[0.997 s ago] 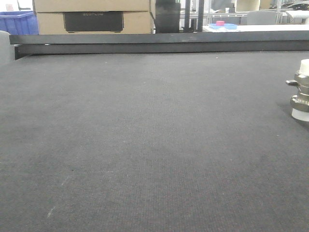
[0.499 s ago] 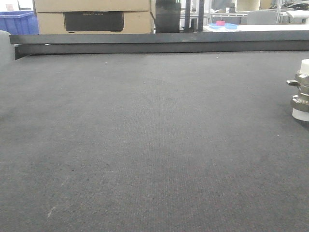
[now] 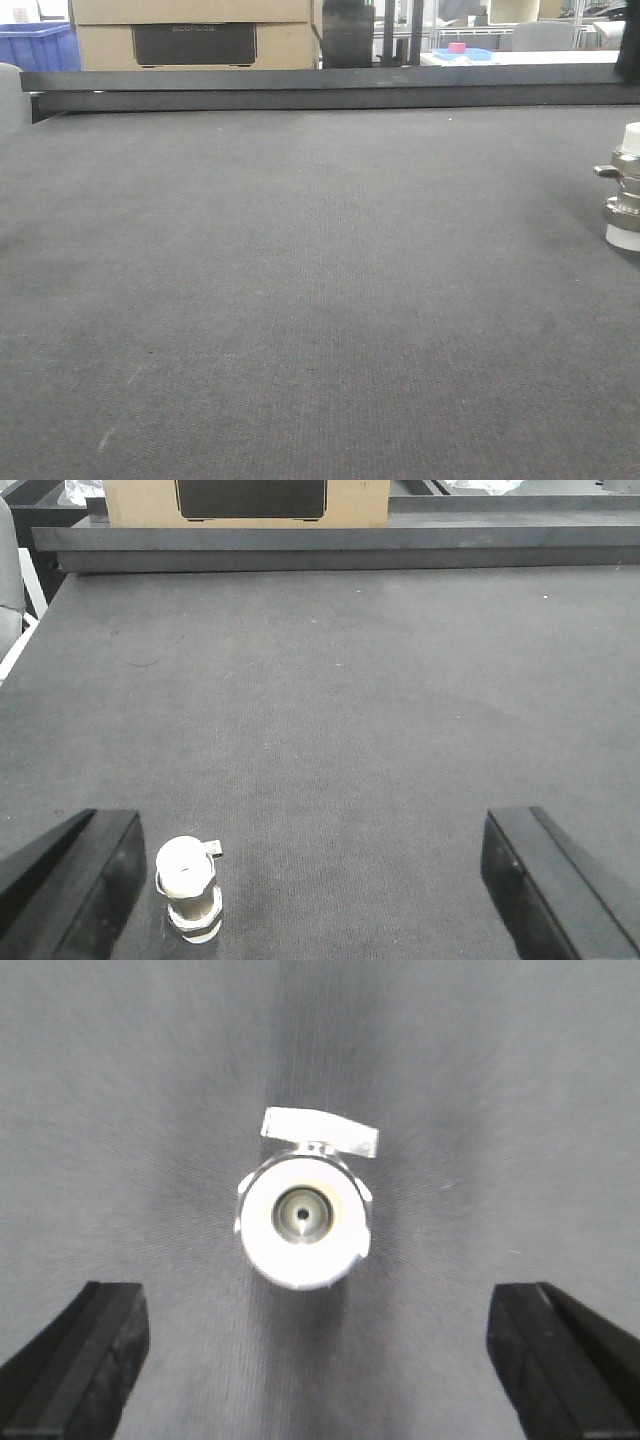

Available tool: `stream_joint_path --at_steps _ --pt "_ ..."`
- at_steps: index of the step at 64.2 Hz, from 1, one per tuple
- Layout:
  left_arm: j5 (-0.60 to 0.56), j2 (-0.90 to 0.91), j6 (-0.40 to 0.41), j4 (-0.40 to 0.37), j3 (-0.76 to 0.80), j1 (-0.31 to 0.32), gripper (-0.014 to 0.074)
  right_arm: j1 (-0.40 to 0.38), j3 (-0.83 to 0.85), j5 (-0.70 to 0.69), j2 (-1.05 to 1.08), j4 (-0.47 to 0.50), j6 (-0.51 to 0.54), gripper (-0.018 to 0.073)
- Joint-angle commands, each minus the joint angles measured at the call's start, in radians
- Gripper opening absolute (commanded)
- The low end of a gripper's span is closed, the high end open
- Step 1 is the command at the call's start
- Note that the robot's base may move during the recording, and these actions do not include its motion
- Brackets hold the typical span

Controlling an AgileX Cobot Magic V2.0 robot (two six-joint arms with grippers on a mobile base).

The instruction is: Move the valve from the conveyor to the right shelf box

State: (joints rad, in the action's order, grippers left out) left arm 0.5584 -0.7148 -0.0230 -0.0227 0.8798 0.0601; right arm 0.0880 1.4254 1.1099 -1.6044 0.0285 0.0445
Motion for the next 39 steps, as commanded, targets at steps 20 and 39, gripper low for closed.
stream_joint_path --at_steps 20,39 --pt "-0.003 -0.001 0.009 -0.01 0.011 0.007 0.0589 0.0 0.009 -0.086 -0.191 0.032 -0.001 0.057" --pt "0.001 -0.001 0.009 -0.01 0.011 0.007 0.0589 0.0 0.009 -0.079 -0.217 -0.023 -0.001 0.0537"
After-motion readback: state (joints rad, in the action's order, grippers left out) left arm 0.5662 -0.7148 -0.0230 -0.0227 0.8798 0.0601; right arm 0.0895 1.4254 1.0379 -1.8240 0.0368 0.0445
